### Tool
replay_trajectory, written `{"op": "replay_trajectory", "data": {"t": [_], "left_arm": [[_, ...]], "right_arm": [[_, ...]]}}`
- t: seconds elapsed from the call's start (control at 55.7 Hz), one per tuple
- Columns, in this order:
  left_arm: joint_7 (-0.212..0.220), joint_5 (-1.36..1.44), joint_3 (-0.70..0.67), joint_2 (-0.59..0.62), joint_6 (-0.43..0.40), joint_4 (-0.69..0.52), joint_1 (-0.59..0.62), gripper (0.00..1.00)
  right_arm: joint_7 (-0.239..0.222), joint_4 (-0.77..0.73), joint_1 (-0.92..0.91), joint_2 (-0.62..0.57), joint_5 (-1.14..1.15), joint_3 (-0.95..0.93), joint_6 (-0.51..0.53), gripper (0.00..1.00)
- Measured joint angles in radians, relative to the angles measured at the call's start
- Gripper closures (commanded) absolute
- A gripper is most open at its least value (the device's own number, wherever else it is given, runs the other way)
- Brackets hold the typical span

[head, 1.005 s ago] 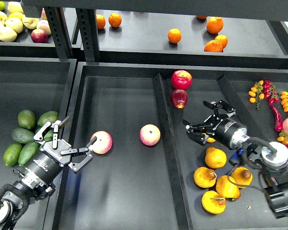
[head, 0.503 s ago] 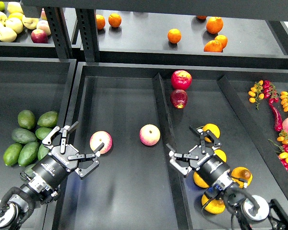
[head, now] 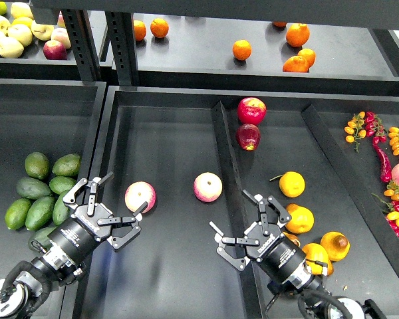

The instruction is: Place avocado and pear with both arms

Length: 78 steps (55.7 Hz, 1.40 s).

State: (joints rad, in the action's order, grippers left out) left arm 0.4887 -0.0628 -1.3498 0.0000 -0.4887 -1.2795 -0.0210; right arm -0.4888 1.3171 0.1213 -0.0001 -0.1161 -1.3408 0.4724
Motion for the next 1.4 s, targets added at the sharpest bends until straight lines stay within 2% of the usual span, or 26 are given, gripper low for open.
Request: {"op": "replay_trajectory", "data": {"t": [0.233, 0.539, 1.4], "left_arm": [[0.000, -0.007, -0.035, 0.000, 0.000, -0.022, 0.050, 0.00], [0.000, -0.011, -0.046, 0.000, 0.000, -0.023, 0.048, 0.00], [0.000, -0.011, -0.040, 0.000, 0.000, -0.015, 0.042, 0.00]], "right_arm": [[0.000, 0.005, -0.021, 0.000, -0.044, -0.032, -0.021, 0.00], [0.000, 0.004, -0.029, 0.000, -0.167, -0.096, -0.045, 0.00], [0.000, 0.007, -0.025, 0.000, -0.186, -0.110, -0.022, 0.00]]}}
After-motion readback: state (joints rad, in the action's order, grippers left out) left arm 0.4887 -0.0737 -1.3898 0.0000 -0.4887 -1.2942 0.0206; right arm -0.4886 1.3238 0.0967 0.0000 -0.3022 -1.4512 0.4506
